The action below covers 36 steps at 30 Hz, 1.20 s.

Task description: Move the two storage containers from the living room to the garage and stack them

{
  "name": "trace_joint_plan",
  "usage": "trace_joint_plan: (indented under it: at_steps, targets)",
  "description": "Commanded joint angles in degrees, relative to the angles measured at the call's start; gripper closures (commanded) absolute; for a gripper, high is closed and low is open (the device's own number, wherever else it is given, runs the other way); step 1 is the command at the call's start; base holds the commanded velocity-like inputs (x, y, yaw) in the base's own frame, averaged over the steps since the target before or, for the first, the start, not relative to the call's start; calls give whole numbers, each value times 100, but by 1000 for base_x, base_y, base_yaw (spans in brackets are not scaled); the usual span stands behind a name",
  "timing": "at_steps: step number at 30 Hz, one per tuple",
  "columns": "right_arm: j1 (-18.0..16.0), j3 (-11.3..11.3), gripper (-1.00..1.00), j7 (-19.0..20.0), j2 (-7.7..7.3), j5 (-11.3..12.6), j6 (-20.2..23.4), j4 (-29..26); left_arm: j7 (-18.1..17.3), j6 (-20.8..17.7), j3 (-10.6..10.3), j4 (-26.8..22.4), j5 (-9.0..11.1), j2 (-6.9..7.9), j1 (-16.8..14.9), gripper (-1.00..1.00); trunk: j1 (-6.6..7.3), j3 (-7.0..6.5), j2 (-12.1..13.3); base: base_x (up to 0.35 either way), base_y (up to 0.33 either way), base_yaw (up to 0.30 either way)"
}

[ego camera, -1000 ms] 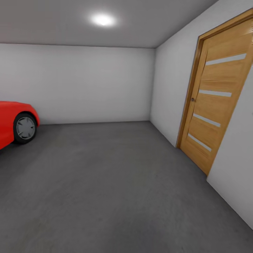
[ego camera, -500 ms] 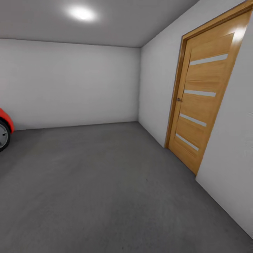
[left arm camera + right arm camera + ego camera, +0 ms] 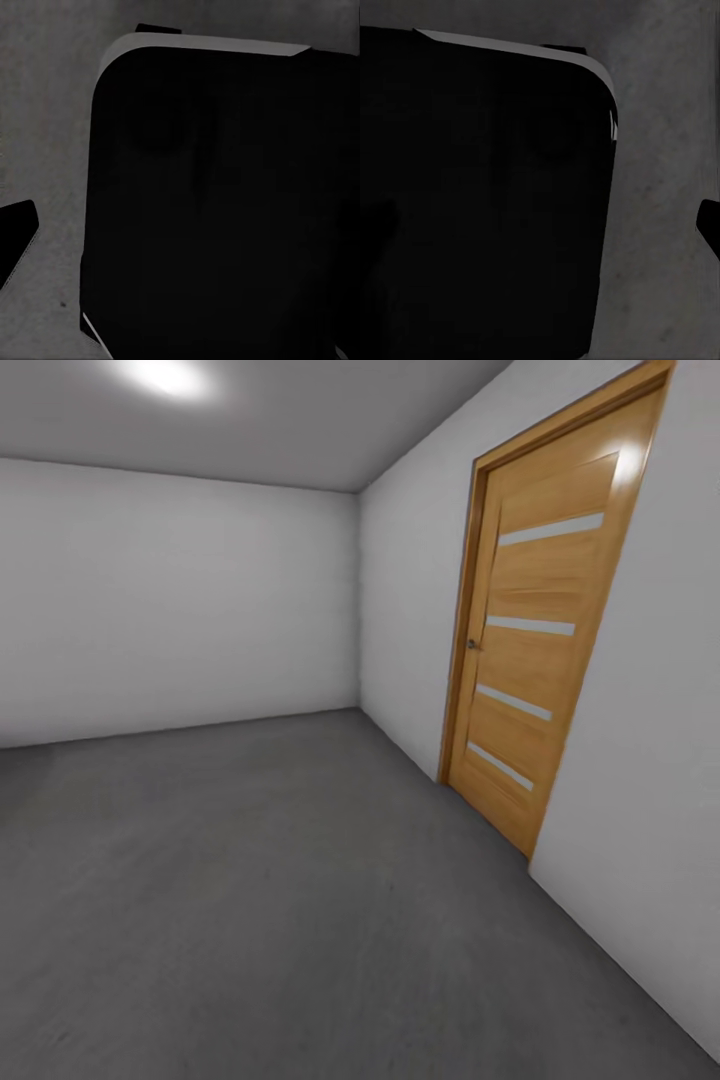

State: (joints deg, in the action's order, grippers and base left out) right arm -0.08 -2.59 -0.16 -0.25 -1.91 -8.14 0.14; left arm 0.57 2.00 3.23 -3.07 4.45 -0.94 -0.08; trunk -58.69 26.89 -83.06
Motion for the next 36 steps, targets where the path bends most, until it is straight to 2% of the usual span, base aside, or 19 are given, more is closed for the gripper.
trace_joint_plan:
  at_steps: [1,36]
  targets:
    - [-1,-23,-100,-2,-1,-19,-18,2,5,14,27,0,42,-2,-1,-100,-3,4,-2,323,0,-73]
    - [-1,-18,-100,-2,7,-19,-38,3,5,9,28,2,47,-11,-1,-100,-3,4,-2,323,0,-5]
